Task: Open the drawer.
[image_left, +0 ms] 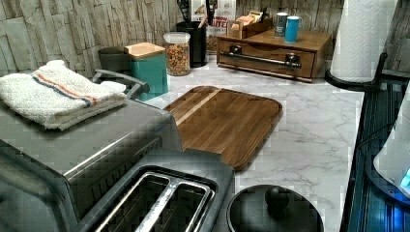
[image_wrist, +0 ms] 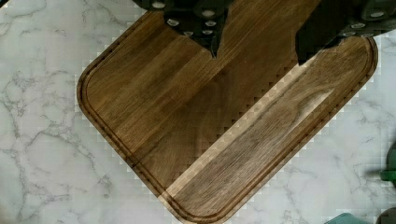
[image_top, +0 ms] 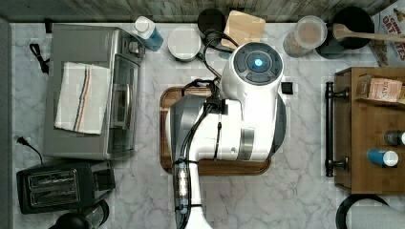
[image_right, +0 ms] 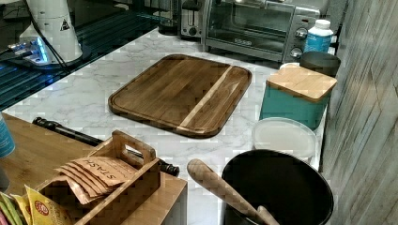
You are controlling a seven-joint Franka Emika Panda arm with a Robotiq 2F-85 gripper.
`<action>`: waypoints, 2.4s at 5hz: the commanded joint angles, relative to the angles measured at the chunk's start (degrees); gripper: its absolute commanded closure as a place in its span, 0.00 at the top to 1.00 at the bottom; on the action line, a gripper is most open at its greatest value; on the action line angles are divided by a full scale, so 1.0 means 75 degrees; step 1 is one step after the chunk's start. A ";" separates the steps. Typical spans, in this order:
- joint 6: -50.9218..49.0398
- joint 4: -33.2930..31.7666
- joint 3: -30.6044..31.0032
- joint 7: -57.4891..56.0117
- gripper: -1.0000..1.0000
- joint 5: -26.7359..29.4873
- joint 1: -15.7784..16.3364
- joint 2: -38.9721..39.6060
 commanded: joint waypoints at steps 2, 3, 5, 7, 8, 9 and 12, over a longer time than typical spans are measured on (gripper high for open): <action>0.0441 -0.0539 -0.0085 -0.0894 1.00 -0.0071 -0.0132 -0.0276; 0.1051 -0.1052 -0.0304 -0.2362 1.00 -0.0270 -0.0381 -0.0439; 0.1948 -0.1208 -0.1008 -0.4721 1.00 -0.0557 -0.0840 -0.0082; 0.3436 -0.1581 -0.1352 -0.5840 1.00 -0.0846 -0.1207 0.0238; 0.3874 -0.1517 -0.1272 -0.6193 1.00 -0.1412 -0.1503 0.0526; 0.4287 -0.1473 -0.1402 -0.6886 1.00 -0.1732 -0.1692 0.0791; 0.4986 -0.1641 -0.1697 -0.7985 1.00 -0.1762 -0.1929 0.1157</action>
